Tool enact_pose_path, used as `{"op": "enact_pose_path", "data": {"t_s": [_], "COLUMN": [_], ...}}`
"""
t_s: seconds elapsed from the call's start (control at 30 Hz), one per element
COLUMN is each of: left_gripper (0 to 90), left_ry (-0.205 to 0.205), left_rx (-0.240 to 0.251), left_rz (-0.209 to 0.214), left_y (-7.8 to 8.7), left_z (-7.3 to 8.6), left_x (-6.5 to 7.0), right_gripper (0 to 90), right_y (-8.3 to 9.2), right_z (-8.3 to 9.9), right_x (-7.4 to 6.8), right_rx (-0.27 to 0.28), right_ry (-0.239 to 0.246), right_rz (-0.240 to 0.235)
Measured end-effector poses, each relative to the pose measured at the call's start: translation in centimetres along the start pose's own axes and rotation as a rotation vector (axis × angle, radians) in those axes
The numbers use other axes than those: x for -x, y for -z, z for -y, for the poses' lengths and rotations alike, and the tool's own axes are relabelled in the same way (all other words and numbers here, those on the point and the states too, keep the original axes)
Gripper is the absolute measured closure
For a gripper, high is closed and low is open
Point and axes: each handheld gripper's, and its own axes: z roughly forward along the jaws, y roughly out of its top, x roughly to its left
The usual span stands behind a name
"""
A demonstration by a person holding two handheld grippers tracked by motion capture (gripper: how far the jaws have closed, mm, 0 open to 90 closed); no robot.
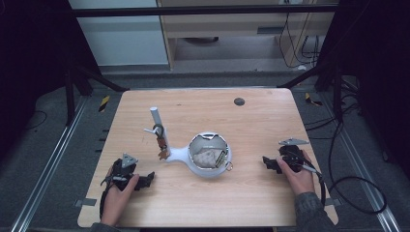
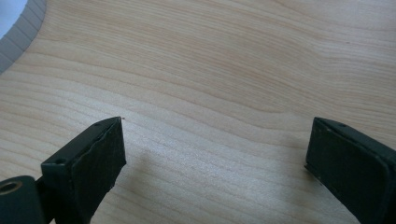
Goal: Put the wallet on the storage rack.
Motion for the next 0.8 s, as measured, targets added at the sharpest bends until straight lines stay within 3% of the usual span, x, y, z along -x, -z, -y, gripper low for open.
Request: {"op": "enact_pose_path", "data": {"t_s": [0.8], "left_gripper": [0.0], "left_ry": [0.000], "left_rx": [0.000], "left_rz": [0.000], "left_y": [0.0], "left_z": [0.0], "left_x": [0.0], "right_gripper": [3.3], "right_y": [-0.3], "right_z": [1.0], "right_x": [-1.2], "right_rx": [0.023], "right_ry": [0.029], "right_rz": [0.034]}}
